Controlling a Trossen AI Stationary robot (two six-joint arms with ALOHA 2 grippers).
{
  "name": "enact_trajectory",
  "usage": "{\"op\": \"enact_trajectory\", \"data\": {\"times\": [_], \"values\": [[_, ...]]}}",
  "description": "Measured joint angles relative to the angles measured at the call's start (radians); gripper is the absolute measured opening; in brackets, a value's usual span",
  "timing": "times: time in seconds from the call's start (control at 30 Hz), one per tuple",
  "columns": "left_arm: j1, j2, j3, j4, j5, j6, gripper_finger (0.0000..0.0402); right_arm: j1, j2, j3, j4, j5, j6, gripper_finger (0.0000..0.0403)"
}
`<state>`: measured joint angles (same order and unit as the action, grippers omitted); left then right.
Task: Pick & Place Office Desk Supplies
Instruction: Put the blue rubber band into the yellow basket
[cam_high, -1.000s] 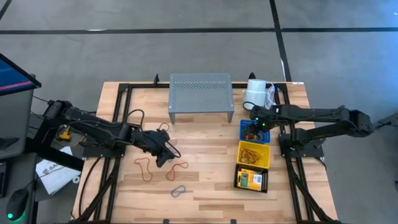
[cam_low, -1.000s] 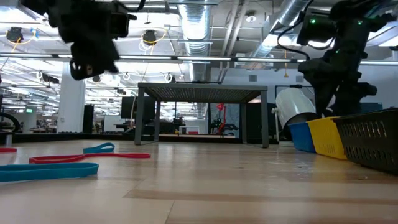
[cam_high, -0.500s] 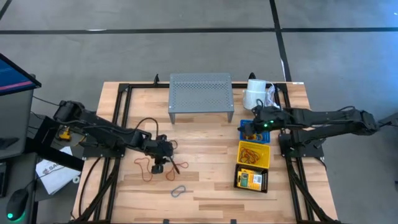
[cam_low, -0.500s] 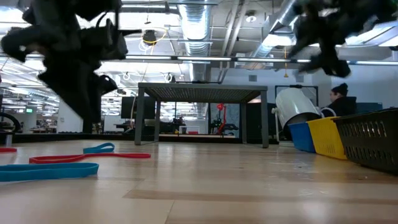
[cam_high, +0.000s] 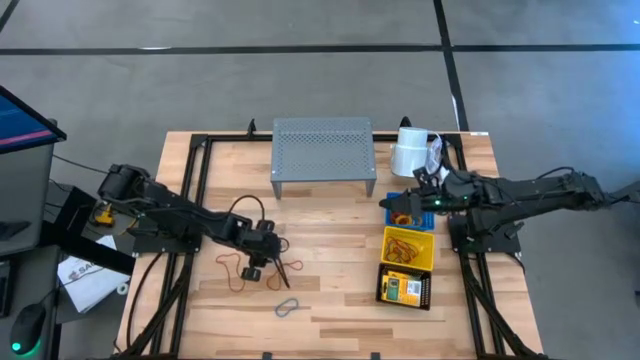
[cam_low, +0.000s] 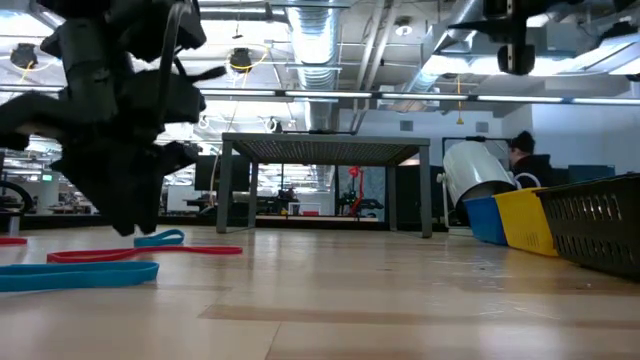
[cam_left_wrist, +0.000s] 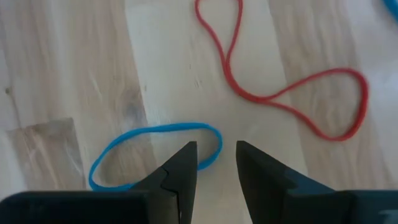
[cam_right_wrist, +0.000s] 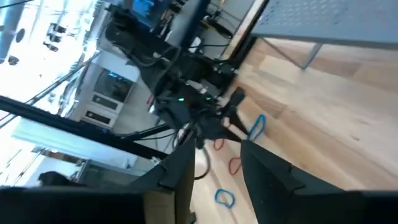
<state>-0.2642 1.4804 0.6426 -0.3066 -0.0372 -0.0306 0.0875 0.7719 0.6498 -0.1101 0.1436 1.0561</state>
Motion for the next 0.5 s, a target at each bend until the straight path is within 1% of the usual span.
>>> {"op": "enact_trajectory", "data": {"times": [0.17,0.33,0.43,0.5], "values": [[0.000,0.050,0.003,0.009,0.000,0.004,0.0107,0.033,0.000,0.000,0.031,0.015,0.000,0.0119],[-0.001,0.067,0.003,0.012,-0.032,-0.001,0.0102,0.058,0.000,0.000,0.093,0.023,-0.009,0.0118],[-0.001,0.062,0.002,0.016,-0.046,-0.022,0.0081,0.070,0.000,0.000,0.110,0.023,-0.009,0.0118],[-0.002,0.057,0.002,0.021,-0.057,-0.041,0.0049,0.077,0.000,0.000,0.118,0.023,-0.009,0.0118]]}}
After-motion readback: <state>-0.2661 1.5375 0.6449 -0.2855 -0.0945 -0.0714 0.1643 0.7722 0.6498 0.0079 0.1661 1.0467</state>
